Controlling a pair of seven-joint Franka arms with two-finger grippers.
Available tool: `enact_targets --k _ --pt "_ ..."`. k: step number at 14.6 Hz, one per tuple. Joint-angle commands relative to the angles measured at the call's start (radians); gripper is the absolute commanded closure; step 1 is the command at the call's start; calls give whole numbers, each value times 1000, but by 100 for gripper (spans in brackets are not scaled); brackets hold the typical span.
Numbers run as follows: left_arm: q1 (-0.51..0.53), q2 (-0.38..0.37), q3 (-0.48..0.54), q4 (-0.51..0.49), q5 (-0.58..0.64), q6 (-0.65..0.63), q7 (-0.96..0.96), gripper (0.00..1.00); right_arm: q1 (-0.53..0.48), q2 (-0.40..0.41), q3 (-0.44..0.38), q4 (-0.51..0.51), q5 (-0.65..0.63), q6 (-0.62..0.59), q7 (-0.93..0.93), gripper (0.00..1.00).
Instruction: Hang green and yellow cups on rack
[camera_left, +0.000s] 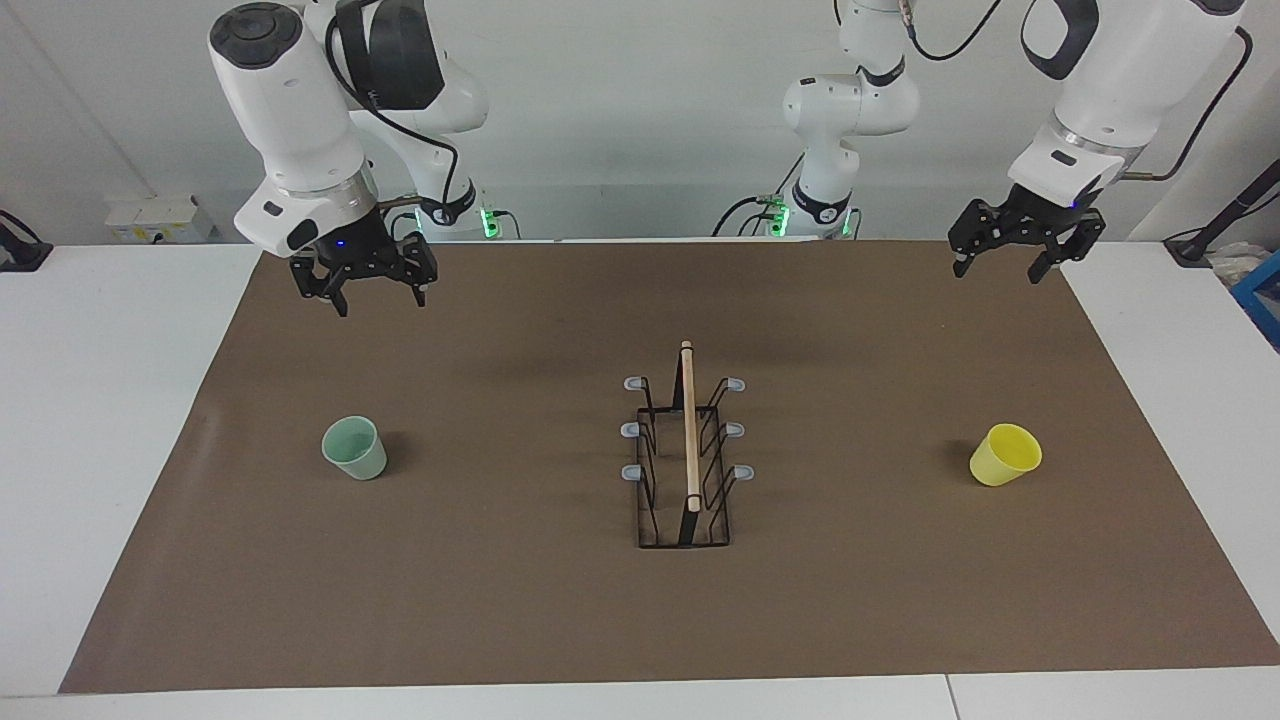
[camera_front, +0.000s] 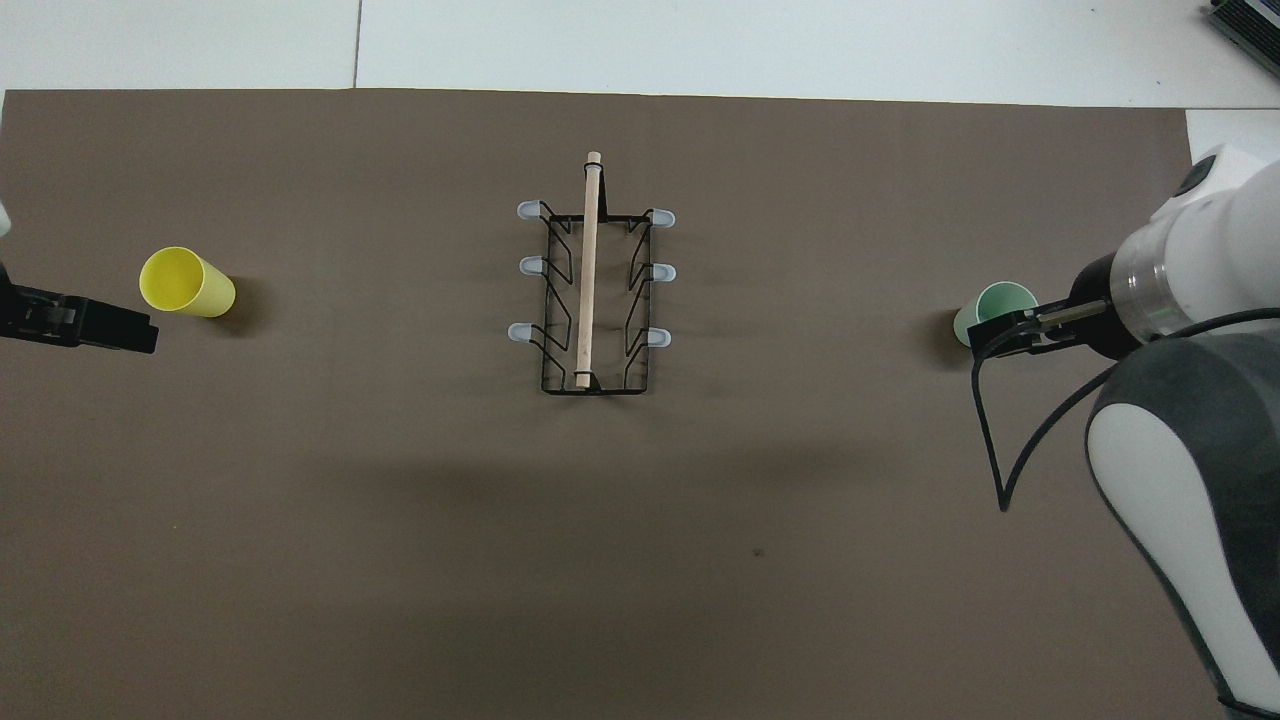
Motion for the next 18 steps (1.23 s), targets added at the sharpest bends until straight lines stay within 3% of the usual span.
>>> enact_targets --k 1,13,18 --pt "-6 -29 7 -31 -9 13 -11 0 -17 -17 18 -18 -11 18 15 0" --pt "-6 -11 15 -9 -15 -9 -97 0 -18 -14 18 -16 -13 24 12 0" --pt "-12 85 72 63 -70 -20 -198 0 -24 -13 16 -15 -13 34 8 0"
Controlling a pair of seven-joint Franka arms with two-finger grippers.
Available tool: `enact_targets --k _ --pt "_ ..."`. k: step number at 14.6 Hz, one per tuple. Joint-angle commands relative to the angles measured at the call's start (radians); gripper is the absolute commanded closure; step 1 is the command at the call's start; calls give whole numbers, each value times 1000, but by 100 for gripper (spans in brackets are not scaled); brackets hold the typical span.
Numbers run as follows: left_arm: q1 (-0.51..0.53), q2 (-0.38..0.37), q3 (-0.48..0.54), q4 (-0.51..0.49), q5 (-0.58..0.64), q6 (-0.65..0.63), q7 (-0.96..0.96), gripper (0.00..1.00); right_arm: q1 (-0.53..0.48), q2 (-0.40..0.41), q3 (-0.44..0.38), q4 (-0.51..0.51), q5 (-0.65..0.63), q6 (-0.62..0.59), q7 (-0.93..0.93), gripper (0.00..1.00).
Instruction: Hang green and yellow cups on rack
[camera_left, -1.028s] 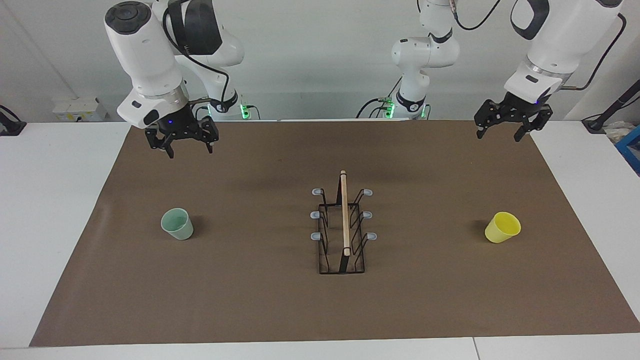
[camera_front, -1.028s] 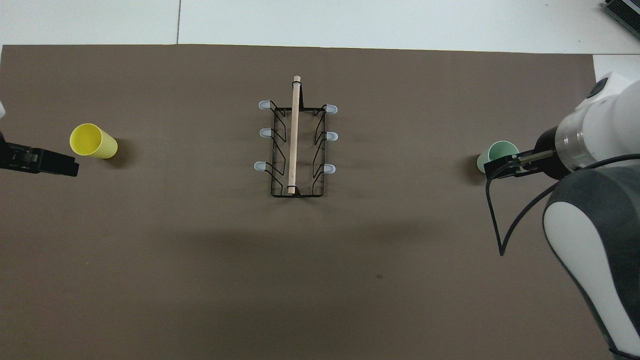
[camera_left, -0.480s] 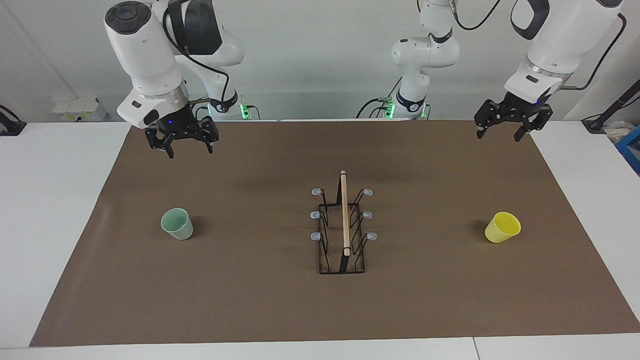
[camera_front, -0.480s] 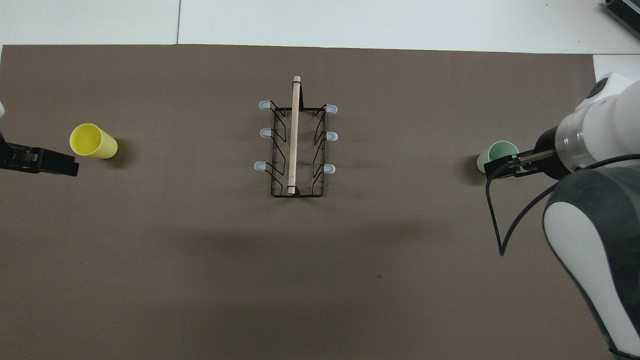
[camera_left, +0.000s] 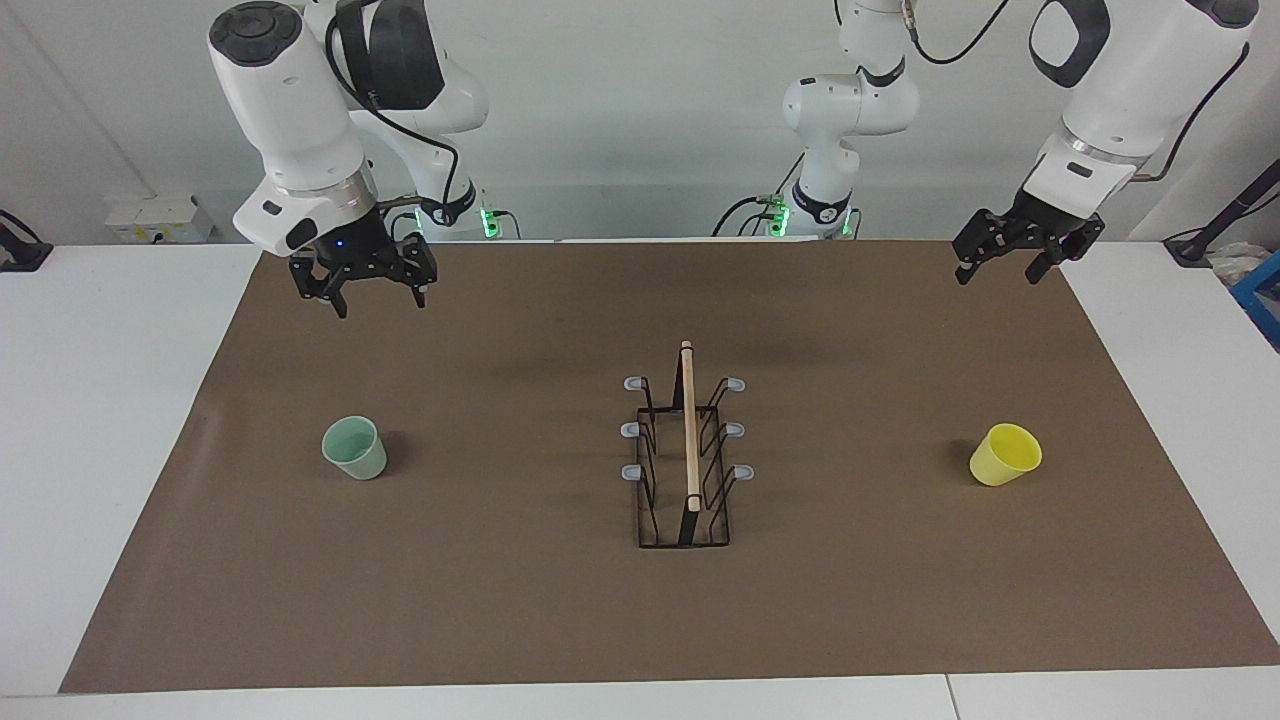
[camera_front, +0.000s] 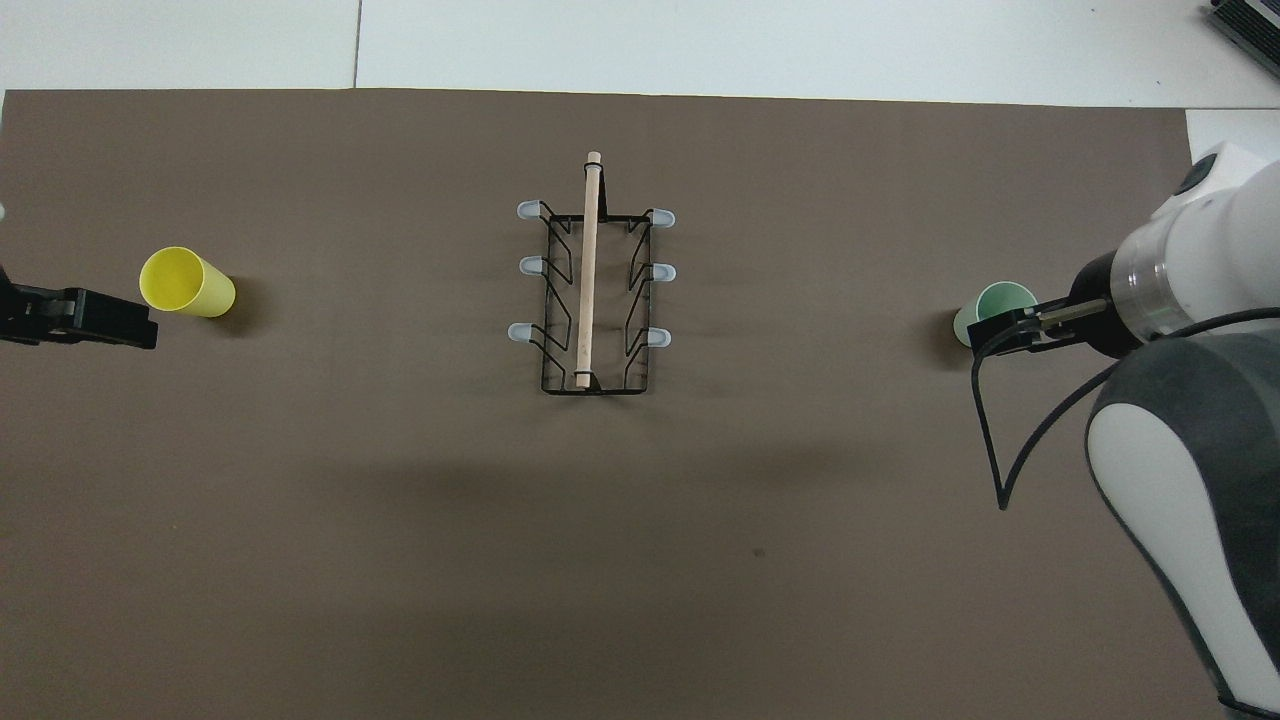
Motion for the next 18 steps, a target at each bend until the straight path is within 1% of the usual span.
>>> enact_targets --k 1,3,5,6,7,9,10,12,13,14,15,16,17,18 --pt "-16 85 78 79 -65 -15 -65 0 -23 -13 16 -13 -14 22 6 0" --pt "-18 161 115 150 -119 -17 -155 0 -23 -11 16 -15 -14 34 5 0" --pt "-18 230 149 196 -173 2 -261 0 -21 -11 16 -15 -17 34 5 0" --pt "-18 255 178 213 -217 14 -328 0 -23 -11 16 -15 -22 36 3 0" --pt "-20 296 207 248 -260 12 -381 0 -21 -11 16 -15 -37 37 -1 0" --pt "-36 344 258 277 -306 19 -486 0 -8 -14 17 -25 -124 39 -105 0" --pt "-38 378 283 288 -332 19 -552 0 -6 -19 17 -38 -149 34 -159 0" --pt "-53 453 335 343 -374 17 -692 1 -6 -28 17 -42 -170 -10 -202 0" --pt "-52 499 364 371 -406 9 -750 1 -6 -31 17 -50 -184 -27 -248 0" --pt "-52 543 391 398 -442 14 -816 1 -5 -34 19 -52 -215 -38 -370 0" --pt "-50 609 436 438 -481 6 -911 0 6 -34 19 -50 -238 -47 -522 0" --pt "-43 648 454 444 -562 12 -976 0 11 -34 19 -50 -241 -67 -607 0" --pt "-33 678 483 437 -614 17 -998 0 12 -35 17 -50 -249 -78 -647 0" --pt "-32 704 508 437 -624 22 -1010 0 14 -32 19 -53 -278 -87 -729 0"
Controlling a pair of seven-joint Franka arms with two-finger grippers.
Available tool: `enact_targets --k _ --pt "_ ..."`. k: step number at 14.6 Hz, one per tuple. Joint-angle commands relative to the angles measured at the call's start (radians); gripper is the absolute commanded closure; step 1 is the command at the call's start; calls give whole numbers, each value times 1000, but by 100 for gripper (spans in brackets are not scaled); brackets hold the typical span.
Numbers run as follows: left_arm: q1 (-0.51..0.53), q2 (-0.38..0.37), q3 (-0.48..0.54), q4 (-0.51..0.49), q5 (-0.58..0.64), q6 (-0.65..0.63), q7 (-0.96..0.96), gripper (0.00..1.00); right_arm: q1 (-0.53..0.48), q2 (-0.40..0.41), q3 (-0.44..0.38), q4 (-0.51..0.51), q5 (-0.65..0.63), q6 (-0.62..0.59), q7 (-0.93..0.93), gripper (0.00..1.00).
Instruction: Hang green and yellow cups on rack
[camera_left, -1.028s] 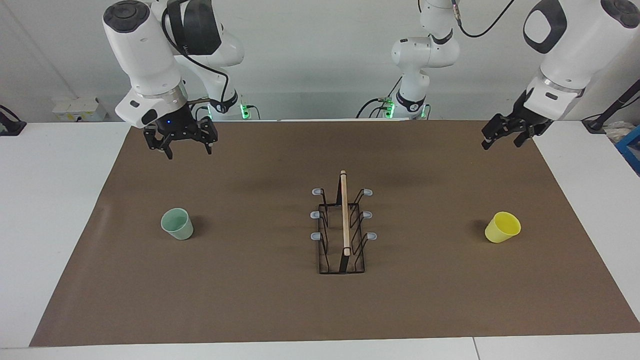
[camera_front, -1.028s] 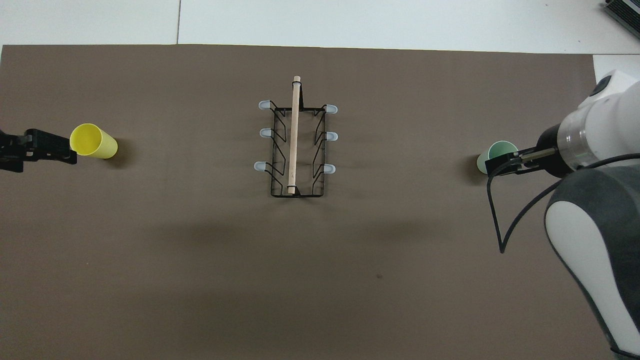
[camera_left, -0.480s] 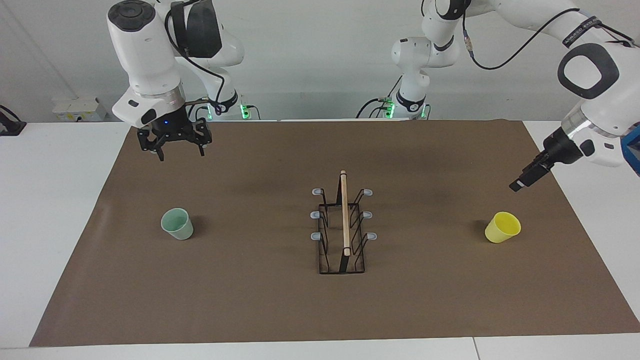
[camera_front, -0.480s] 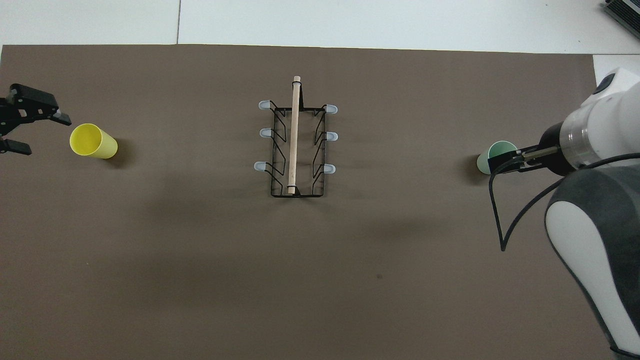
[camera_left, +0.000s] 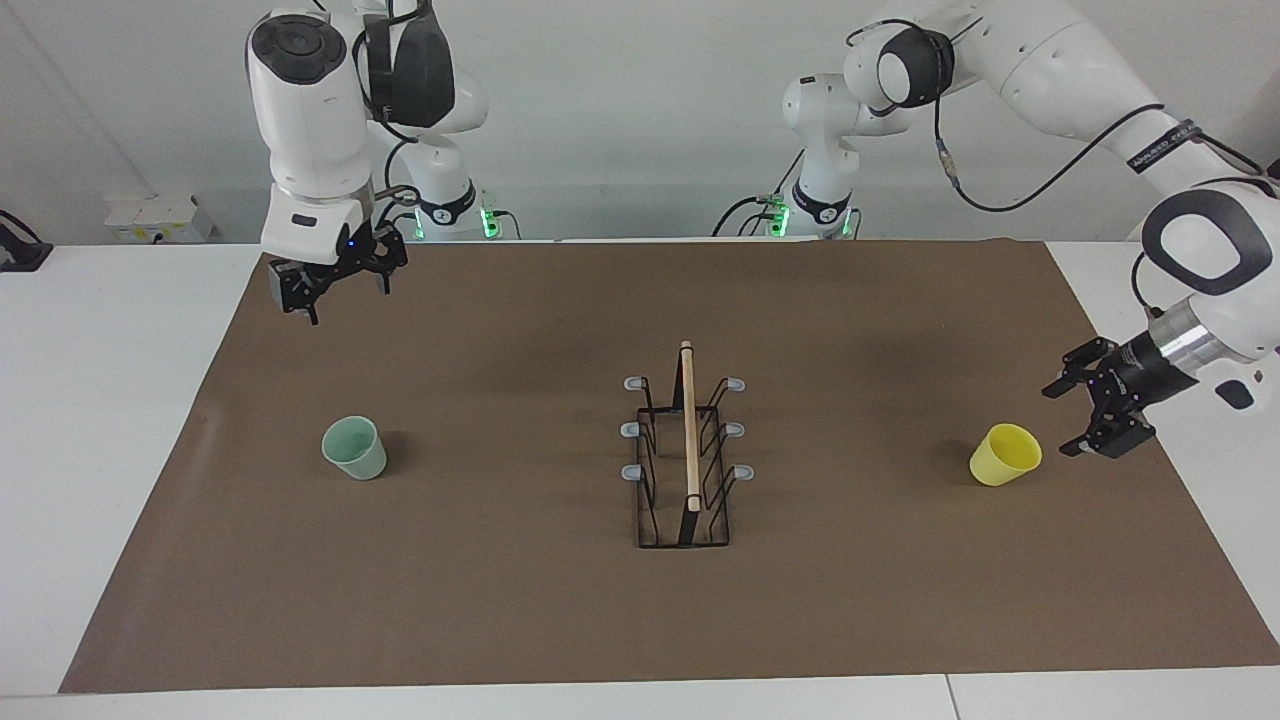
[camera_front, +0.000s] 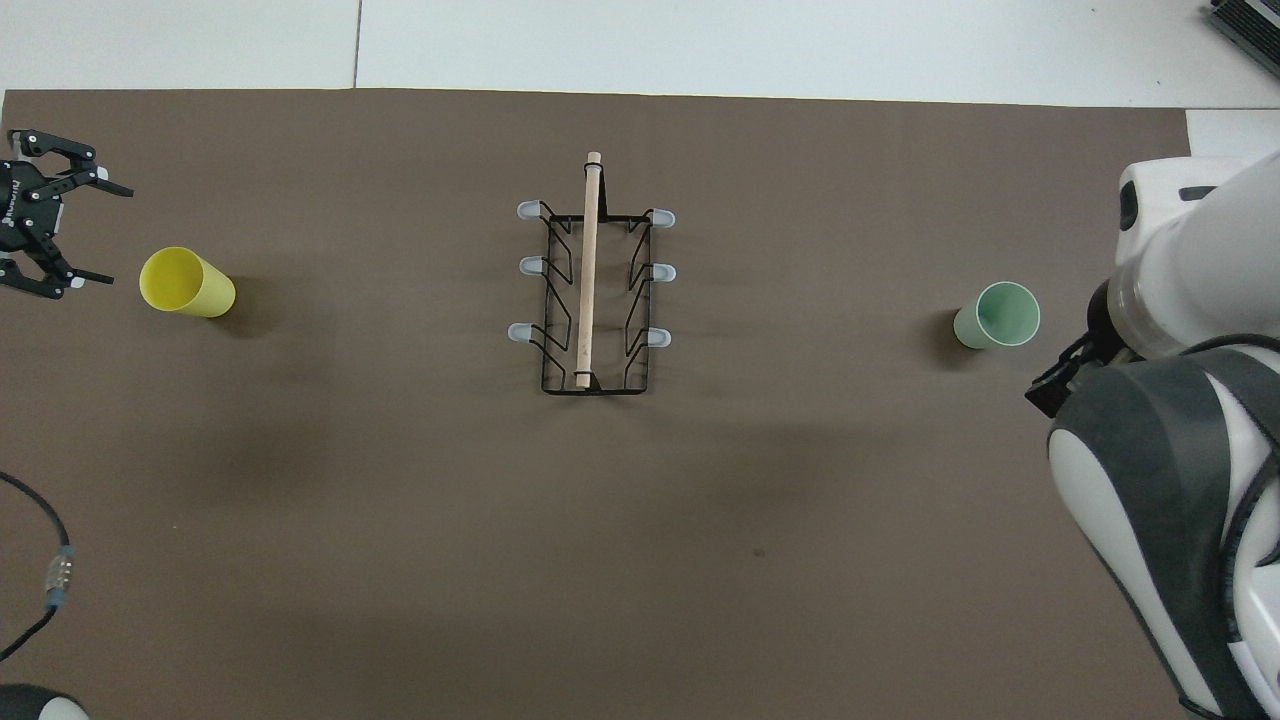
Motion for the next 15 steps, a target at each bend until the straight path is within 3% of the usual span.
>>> enact_targets --k 1,4,6,9,15 --pt "6 89 54 52 -57 27 -65 0 11 -18 6 -45 -95 -10 -206 0" --pt "49 154 54 30 -91 67 -88 0 53 -12 6 -111 -210 51 -262 0" --pt "63 162 53 6 -109 70 -87 0 93 66 6 -105 -304 59 -258 0" --pt "55 129 54 -54 -163 -38 -84 0 120 144 6 -105 -393 112 -242 0" --pt "35 53 54 -195 -227 64 -79 0 139 252 6 -129 -544 240 -239 0"
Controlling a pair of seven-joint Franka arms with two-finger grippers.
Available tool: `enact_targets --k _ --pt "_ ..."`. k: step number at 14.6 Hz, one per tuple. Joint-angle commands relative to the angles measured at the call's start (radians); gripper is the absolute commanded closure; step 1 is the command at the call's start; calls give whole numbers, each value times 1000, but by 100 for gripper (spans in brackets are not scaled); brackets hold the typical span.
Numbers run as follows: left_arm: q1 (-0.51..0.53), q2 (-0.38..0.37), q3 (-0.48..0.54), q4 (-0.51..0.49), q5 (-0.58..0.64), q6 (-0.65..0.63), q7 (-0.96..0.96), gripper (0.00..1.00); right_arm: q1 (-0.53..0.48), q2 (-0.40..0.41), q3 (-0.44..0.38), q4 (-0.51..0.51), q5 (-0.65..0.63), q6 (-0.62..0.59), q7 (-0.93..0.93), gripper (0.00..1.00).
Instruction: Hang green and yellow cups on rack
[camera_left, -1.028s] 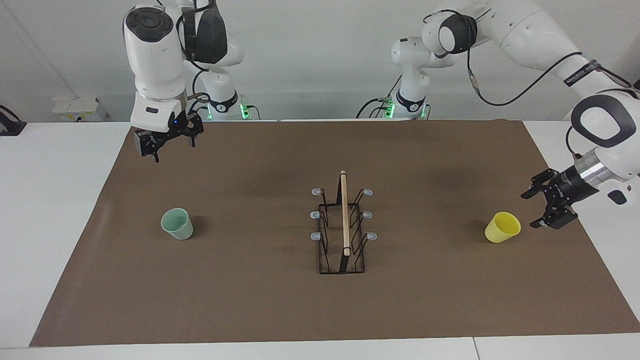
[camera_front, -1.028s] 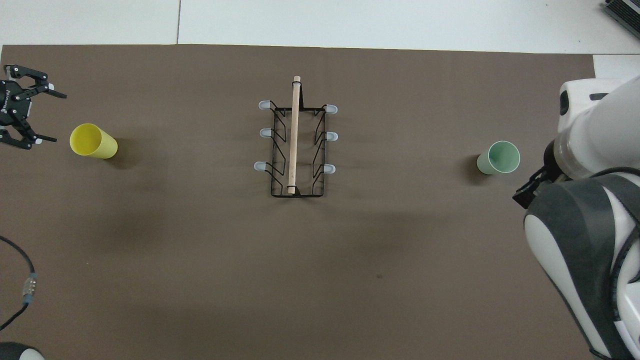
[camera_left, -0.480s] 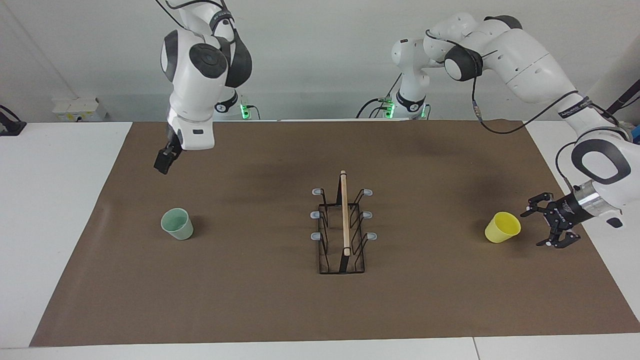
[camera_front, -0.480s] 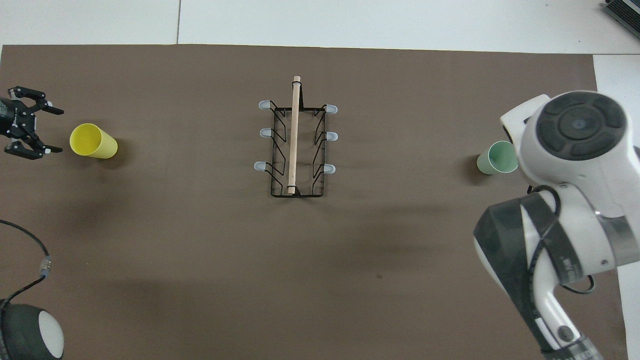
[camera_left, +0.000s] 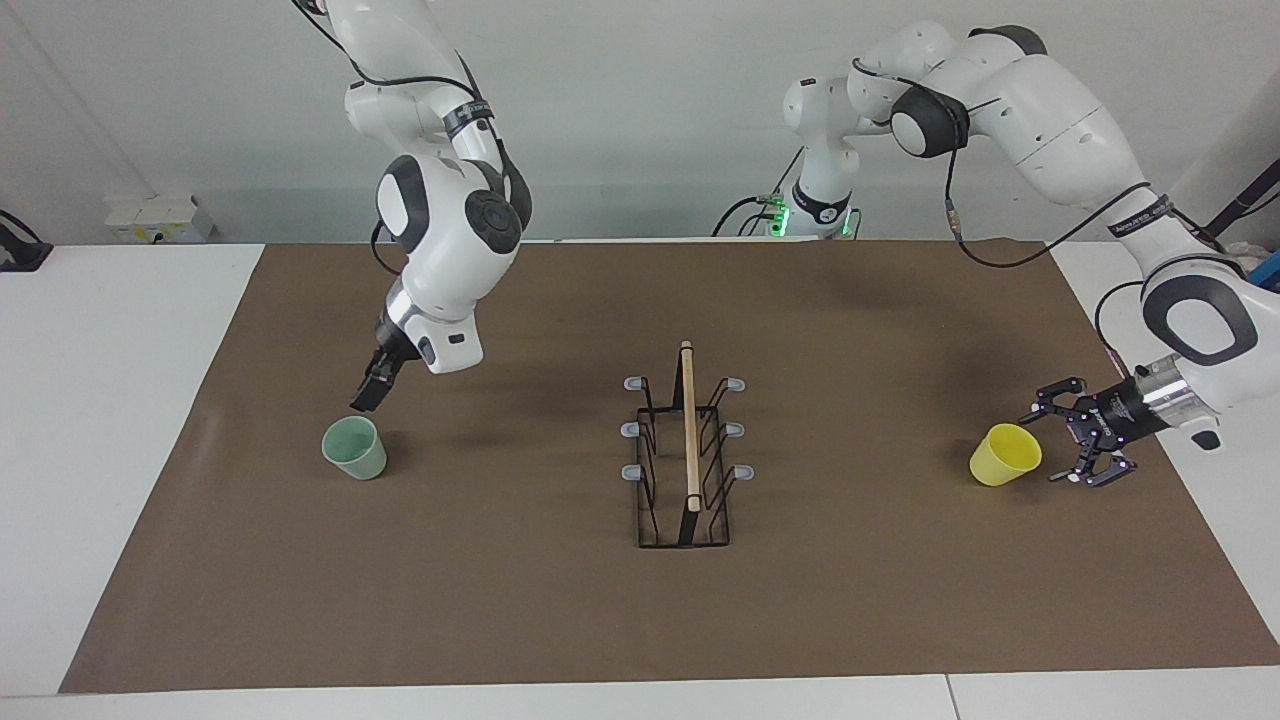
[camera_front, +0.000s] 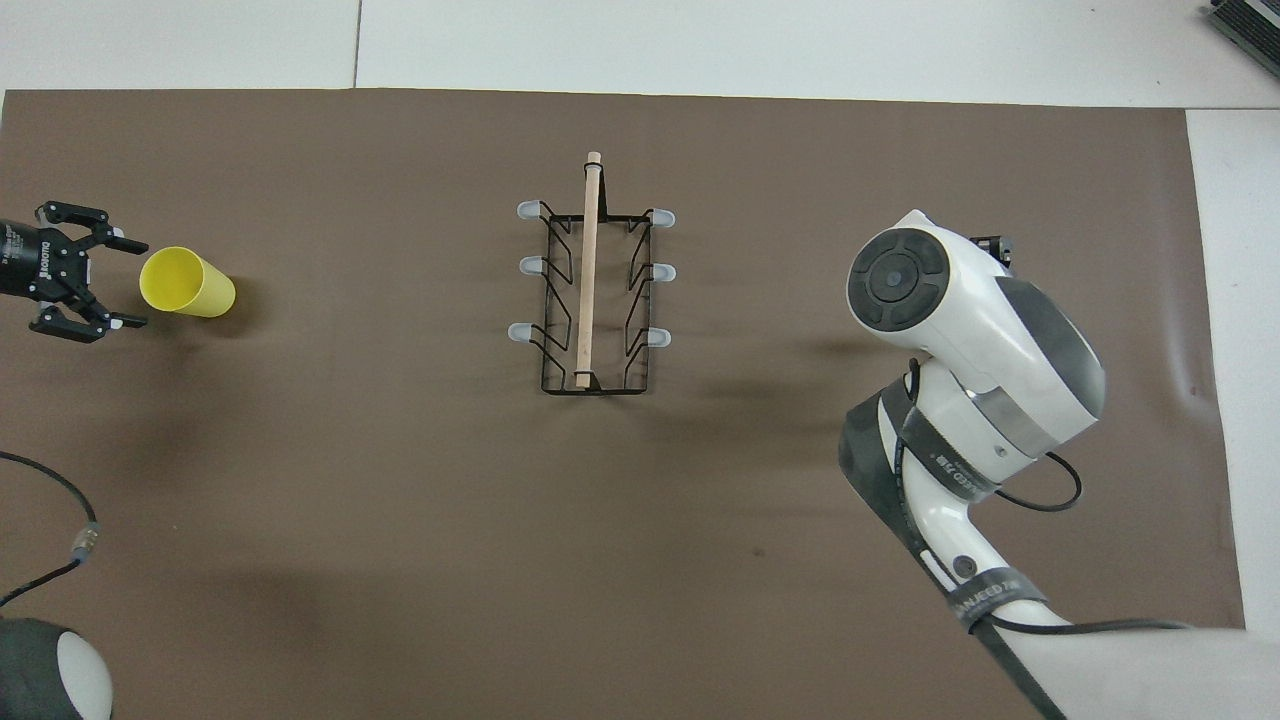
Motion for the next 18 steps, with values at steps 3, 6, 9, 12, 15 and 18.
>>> enact_targets --k 3,6,9,12,15,18 --pt "-15 -51 12 -124 -75 95 4 0 2 77 2 -8 -84 60 2 0" --pt "37 -36 4 -125 -127 120 8 0 16 103 2 2 -92 74 0 0" --pt "42 -52 -2 -232 -254 120 36 0 27 129 2 6 -92 75 6 0" --pt "28 -106 1 -361 -380 121 89 0 73 174 0 -8 -190 59 99 0" --pt "0 -132 2 -444 -503 141 110 0 76 206 2 -27 -279 59 150 0" --pt "-26 -174 2 -558 -624 181 215 0 73 220 0 -76 -395 66 167 0"
